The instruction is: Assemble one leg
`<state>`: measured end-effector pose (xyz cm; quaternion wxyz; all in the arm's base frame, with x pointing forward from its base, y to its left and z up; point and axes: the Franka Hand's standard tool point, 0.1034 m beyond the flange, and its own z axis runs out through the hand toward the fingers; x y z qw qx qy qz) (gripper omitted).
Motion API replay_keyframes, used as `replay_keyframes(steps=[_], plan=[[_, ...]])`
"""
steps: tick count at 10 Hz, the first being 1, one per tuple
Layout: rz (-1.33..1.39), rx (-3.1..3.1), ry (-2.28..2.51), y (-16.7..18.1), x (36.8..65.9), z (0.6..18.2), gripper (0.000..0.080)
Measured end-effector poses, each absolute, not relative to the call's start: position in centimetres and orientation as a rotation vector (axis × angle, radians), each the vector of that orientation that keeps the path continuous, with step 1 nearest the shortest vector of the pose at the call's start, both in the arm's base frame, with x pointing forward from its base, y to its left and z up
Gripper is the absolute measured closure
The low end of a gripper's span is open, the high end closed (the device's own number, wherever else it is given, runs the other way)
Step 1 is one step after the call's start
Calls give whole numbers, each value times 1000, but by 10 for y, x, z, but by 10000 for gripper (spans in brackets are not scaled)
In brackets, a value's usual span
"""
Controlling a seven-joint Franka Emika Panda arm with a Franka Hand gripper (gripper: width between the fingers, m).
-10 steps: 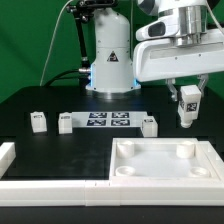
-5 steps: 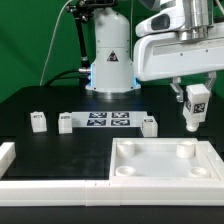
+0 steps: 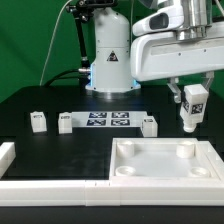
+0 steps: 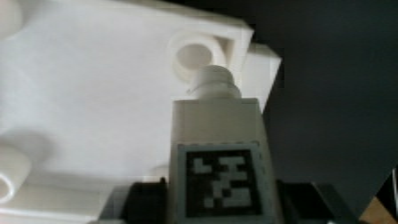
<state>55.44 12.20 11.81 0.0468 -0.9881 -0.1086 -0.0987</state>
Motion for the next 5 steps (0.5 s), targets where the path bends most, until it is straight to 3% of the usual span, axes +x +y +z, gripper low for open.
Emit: replay_keyframes(steps=[5], plan=[[-371,-2987,-495,120,607,110,509]])
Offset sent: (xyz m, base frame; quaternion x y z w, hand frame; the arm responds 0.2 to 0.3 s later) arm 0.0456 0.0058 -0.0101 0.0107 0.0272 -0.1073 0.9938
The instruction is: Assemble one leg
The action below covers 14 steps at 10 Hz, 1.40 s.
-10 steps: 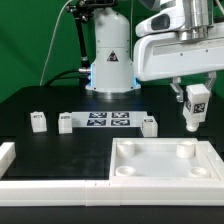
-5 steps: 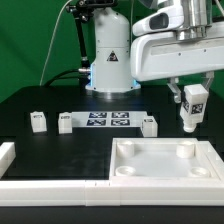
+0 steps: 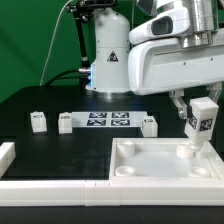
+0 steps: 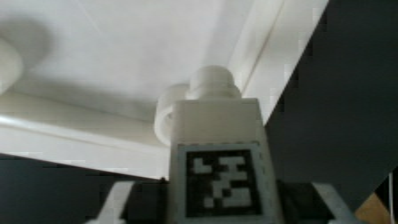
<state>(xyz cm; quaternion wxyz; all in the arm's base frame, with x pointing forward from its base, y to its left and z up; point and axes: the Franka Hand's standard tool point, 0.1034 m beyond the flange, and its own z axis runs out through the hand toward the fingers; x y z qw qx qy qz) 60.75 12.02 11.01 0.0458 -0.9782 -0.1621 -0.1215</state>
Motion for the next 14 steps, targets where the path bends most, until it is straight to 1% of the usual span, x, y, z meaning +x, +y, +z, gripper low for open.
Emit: replay_keyframes(steps=[2,4,5,6,8,10,13,14], plan=[[-370,-2987,-493,121,606,109,509],[-430,-2983,-491,119,609,109,509],[-504,-2979,-476,115,610,108,509],[-503,-2982,-464,111,612,105,509],[-499,-2978,-457,112,625,101,509],[-498,-2976,-450,113,632,92,509],[-507,-2973,-450,115,634,88,509],[-508,-2972,-452,116,632,83,509]])
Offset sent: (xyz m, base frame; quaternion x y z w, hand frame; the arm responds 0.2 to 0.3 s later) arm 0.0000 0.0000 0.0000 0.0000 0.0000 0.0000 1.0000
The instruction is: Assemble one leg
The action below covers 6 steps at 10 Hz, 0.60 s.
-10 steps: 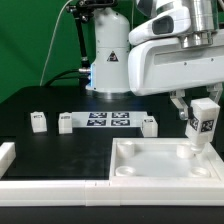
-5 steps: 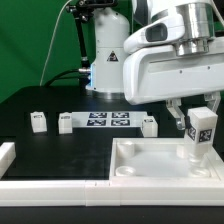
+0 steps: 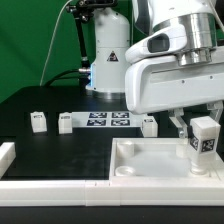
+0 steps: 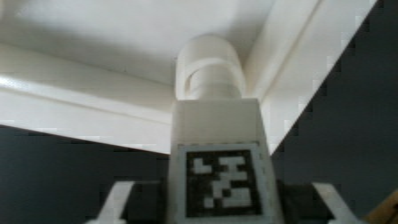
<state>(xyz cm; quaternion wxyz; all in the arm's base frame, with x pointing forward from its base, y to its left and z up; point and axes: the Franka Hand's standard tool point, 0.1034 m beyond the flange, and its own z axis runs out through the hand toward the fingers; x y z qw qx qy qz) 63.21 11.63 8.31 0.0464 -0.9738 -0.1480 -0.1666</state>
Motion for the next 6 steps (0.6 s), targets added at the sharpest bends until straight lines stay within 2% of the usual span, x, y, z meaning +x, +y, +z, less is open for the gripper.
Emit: replay_keyframes(steps=[2,6], plan=[[-517,-2971,-449,117,631,75,509],[-659,-2954,-442,117,630,74,509]])
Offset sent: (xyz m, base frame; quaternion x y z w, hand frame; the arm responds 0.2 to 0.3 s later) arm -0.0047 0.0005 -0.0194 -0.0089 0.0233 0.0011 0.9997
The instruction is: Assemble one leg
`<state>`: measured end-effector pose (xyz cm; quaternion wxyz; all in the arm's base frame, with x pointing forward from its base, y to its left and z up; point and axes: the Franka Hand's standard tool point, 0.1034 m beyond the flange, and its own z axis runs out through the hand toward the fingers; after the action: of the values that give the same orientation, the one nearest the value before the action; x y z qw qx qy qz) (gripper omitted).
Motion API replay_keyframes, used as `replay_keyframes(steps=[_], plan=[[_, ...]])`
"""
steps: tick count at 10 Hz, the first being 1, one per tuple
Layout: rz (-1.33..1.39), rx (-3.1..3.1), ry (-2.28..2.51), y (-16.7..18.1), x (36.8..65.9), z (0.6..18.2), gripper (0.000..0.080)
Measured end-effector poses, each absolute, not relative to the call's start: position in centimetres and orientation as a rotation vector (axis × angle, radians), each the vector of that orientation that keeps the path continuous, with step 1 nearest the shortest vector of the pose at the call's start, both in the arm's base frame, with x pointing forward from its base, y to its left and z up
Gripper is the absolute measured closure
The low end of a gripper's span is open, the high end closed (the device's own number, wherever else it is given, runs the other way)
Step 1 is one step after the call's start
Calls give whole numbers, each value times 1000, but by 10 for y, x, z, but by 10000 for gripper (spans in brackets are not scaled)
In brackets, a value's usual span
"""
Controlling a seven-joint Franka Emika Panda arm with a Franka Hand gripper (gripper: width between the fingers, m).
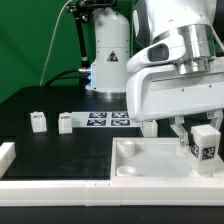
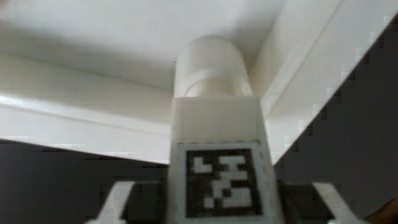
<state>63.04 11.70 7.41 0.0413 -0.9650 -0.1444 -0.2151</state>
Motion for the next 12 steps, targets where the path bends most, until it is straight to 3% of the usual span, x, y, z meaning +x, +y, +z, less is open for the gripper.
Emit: replay_keyframes(steps=[2,4,5,6,10,12], plan=[[-658,-2954,-442,117,631,74,509],[-658,-2954,-442,117,631,74,226],[-658,-2954,-442,117,631,74,226],[-658,-2954,-442,117,631,74,166],[-651,-2956,-442,116,631,76,150],[-636,-2961,-441,113,634,88,150]])
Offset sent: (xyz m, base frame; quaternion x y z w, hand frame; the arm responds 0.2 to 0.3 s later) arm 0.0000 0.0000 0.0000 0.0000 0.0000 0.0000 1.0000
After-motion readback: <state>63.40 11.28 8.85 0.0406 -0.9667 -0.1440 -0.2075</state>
